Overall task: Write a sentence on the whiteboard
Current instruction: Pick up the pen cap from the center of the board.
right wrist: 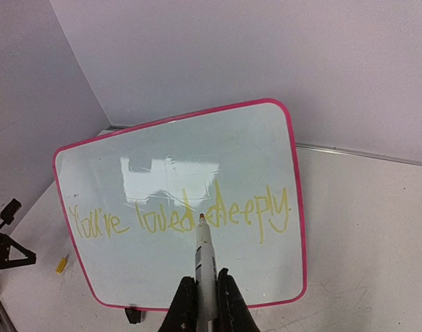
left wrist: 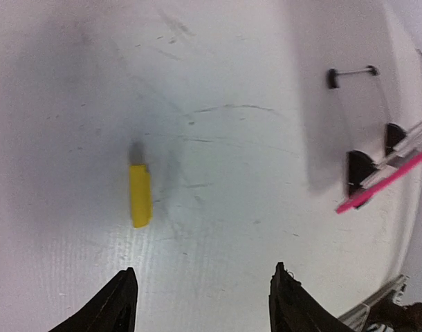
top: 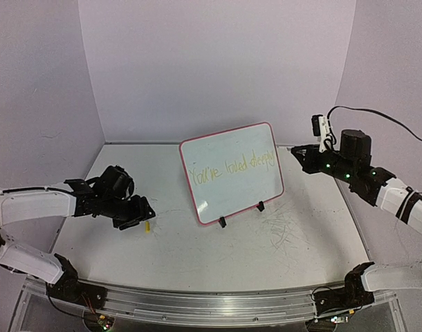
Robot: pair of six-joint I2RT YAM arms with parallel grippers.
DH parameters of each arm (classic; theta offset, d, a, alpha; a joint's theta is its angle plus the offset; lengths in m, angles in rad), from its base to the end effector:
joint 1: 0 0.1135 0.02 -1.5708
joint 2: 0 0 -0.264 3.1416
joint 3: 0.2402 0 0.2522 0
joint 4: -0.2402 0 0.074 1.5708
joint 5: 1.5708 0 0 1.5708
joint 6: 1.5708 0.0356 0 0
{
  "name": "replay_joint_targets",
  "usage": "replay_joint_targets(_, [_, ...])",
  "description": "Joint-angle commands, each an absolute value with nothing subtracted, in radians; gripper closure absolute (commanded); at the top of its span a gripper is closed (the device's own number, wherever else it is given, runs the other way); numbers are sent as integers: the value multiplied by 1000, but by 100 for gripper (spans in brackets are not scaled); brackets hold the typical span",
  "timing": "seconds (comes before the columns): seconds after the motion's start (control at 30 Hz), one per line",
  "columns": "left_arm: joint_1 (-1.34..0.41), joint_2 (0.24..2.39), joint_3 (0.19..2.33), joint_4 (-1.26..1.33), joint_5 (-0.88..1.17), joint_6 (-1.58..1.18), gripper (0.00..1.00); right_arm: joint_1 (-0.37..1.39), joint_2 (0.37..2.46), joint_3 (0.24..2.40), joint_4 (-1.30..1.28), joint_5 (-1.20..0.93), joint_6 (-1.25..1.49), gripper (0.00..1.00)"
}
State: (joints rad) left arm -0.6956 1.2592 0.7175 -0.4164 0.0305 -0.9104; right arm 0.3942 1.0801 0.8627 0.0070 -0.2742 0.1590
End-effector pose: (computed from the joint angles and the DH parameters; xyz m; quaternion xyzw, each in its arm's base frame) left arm 0.1858 -0.1565 0.2002 -0.0976 0.9483 -0.2270 0.1990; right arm 0.2305 0.1063 0.3295 -0.1757 0.7547 0.2724 0.5703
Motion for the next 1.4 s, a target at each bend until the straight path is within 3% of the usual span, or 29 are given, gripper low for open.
replay_joint_targets(0.0, [-699,1460,846,-521,-81,-926,35,408,1078,853,58,-365,167,100])
replay_joint_targets(0.3, [-711,1692,959,-537,-148,-863,59,413,1036,830,66,-356,172,100])
replay_joint_targets(0.67, [-815,1722,915,-629,-281,-899,71,419,1037,843,39,-336,178,100])
replay_joint_targets(1.13, [-829,1358,894,-596,-382,-782,83,461,1089,977,-99,-326,235,100])
replay_joint_targets(1.23, [-832,1215,942,-484,-308,-613,89,467,1121,1014,-103,-418,291,100])
replay_joint_targets(1.37, [-883,1141,1016,-356,-23,-284,91,504,1203,1075,-114,-568,306,100])
